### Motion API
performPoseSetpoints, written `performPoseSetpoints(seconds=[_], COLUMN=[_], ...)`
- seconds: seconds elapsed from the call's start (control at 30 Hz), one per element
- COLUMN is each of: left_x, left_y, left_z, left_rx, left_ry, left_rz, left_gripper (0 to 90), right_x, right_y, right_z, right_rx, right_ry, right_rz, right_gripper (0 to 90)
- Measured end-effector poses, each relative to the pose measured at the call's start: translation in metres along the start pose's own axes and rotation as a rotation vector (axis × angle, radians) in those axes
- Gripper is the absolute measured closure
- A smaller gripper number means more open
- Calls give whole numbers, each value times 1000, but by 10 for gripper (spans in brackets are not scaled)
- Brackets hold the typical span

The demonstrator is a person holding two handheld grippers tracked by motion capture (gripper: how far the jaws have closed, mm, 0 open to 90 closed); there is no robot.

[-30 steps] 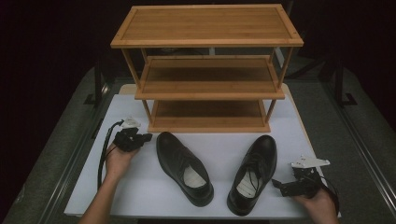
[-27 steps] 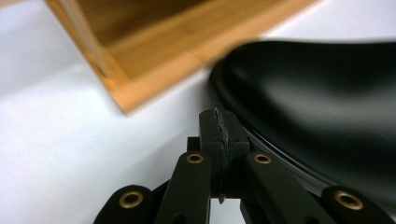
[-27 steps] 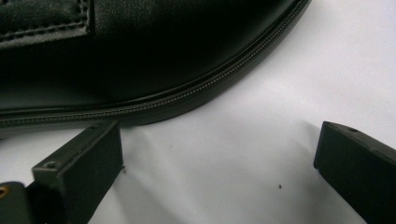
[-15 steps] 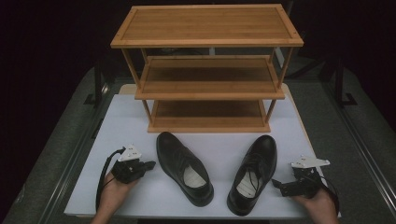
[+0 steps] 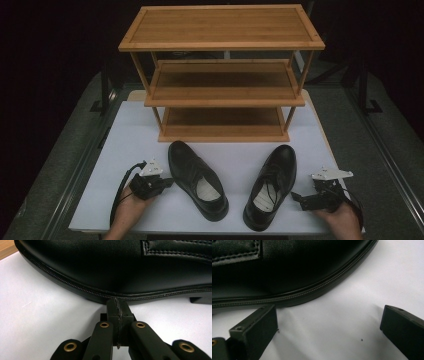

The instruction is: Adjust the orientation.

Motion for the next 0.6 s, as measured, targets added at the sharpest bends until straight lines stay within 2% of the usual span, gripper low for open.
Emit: performPoseSetpoints(seconds=[0.6], left_x=[23], left_y=[11], left_z=[23], left_rx=[13], left_ry=[-3], left_rz=[-17], left_gripper=[900], right_x=[0], right_y=[0], right_z=[0], right_rx=[1], right_ry=[0], right_rz=[0], right_gripper=[9])
Point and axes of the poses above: each handheld gripper's, and its own axes: x roughly forward along the jaws, z roughly out of its top, y roughly to its left, the point moved 3 cm from there along x, roughly forward along the jaws, and after that the axes turned 5 degrees about z, right-handed, at the moved point
